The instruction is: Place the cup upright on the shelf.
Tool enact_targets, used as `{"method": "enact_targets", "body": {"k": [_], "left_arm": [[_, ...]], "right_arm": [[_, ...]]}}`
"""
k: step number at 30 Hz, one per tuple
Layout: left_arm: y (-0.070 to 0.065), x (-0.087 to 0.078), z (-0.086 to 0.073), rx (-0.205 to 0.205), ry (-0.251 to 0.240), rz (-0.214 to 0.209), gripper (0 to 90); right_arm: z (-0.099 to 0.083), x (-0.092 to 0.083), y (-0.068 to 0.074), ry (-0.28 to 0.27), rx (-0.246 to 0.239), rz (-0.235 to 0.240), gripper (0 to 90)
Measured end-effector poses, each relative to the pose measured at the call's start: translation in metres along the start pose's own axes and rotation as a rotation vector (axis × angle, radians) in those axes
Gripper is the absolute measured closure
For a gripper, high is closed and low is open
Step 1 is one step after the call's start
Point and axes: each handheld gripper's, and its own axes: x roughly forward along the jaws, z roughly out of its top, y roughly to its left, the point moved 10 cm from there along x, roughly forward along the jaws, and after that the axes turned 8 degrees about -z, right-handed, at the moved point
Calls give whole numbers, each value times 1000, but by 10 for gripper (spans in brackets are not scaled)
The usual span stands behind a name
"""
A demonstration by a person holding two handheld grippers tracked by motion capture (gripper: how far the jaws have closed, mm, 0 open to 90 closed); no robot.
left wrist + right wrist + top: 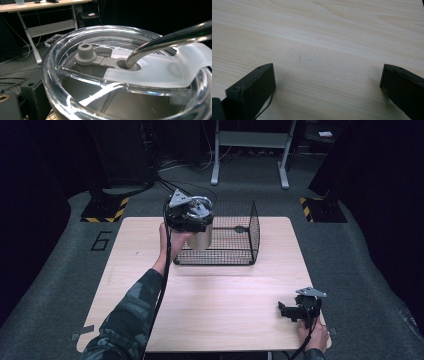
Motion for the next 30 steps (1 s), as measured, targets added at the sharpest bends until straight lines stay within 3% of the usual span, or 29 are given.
{"method": "enact_targets", "body": {"k": [17,30], "left_arm": [[20,34,1,-21,11,36,33],[33,65,-7,-78,28,66,33]], "right_arm": [[1,0,1,0,16,4,0],[1,0,1,-2,13,3,0]]}}
